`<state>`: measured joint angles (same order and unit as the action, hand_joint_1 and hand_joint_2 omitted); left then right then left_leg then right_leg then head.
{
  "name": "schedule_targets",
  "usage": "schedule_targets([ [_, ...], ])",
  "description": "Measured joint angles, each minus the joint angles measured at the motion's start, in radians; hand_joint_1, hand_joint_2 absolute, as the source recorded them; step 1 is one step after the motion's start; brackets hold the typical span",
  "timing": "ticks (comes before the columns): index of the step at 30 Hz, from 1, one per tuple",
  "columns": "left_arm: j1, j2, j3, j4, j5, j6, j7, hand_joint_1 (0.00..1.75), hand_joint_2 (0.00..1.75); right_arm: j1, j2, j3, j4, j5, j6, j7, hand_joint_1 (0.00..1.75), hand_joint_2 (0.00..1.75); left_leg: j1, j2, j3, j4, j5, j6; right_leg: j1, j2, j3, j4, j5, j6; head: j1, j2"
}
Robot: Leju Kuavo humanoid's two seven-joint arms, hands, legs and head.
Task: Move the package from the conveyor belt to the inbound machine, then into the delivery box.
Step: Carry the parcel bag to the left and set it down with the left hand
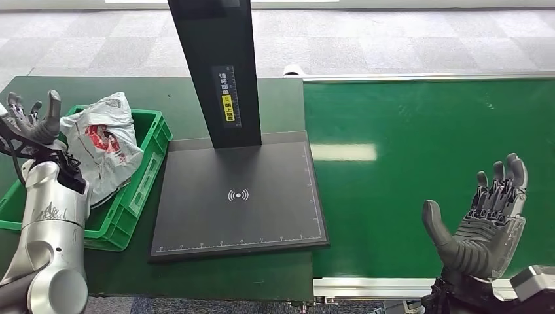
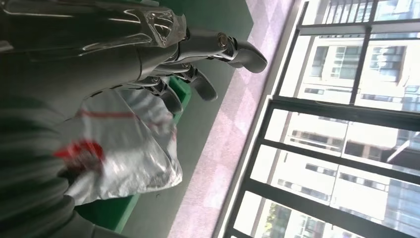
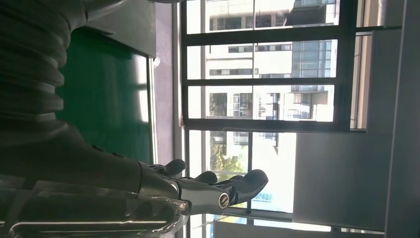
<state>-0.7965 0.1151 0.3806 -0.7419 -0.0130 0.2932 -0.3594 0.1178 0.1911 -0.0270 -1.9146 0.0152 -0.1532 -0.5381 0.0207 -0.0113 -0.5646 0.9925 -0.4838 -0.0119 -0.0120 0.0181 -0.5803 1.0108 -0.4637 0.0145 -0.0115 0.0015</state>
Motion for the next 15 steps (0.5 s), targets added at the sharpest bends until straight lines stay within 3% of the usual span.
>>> schedule_targets([
  [3, 0.069, -0.019, -0.001, -0.138, 0.074, -0.006, -0.036, 0.00, 1.75, 0.000, -0.002, 0.004, 0.009, 0.004, -0.004, 0.000, 0.00, 1.75, 0.000, 0.000, 0.000, 0.000, 0.000, 0.000, 0.000, 0.000, 0.000, 0.000, 0.000, 0.000, 0.000, 0.000],
  [6, 0.198, -0.062, -0.045, -0.343, 0.139, 0.008, -0.092, 0.00, 1.75, 0.002, -0.002, 0.005, 0.019, 0.008, -0.011, 0.003, 0.00, 1.75, 0.000, 0.000, 0.000, 0.000, -0.001, -0.001, -0.001, 0.000, 0.000, 0.000, 0.000, 0.000, 0.000, 0.000],
  [8, 0.314, -0.102, -0.121, -0.491, 0.108, 0.050, -0.153, 0.00, 1.75, 0.004, -0.002, 0.007, 0.027, 0.015, -0.011, 0.016, 0.00, 1.75, -0.001, 0.000, 0.000, 0.000, -0.002, 0.000, -0.001, 0.000, 0.000, -0.001, -0.001, 0.001, 0.000, 0.000],
  [12, 0.565, -0.181, -0.403, -0.694, -0.051, 0.191, -0.303, 0.00, 1.75, 0.008, -0.002, 0.030, 0.063, 0.035, 0.016, 0.063, 0.00, 1.75, -0.003, -0.001, 0.000, 0.000, -0.004, 0.002, -0.004, 0.000, 0.001, -0.001, -0.003, 0.003, 0.000, 0.000],
  [15, 0.688, -0.224, -0.614, -0.713, 0.043, 0.156, -0.292, 0.00, 1.75, 0.008, 0.000, 0.065, 0.119, 0.062, 0.018, 0.077, 0.00, 1.75, -0.004, -0.001, 0.000, 0.000, -0.005, 0.003, -0.004, -0.001, 0.001, -0.002, -0.003, 0.004, 0.000, 0.000],
])
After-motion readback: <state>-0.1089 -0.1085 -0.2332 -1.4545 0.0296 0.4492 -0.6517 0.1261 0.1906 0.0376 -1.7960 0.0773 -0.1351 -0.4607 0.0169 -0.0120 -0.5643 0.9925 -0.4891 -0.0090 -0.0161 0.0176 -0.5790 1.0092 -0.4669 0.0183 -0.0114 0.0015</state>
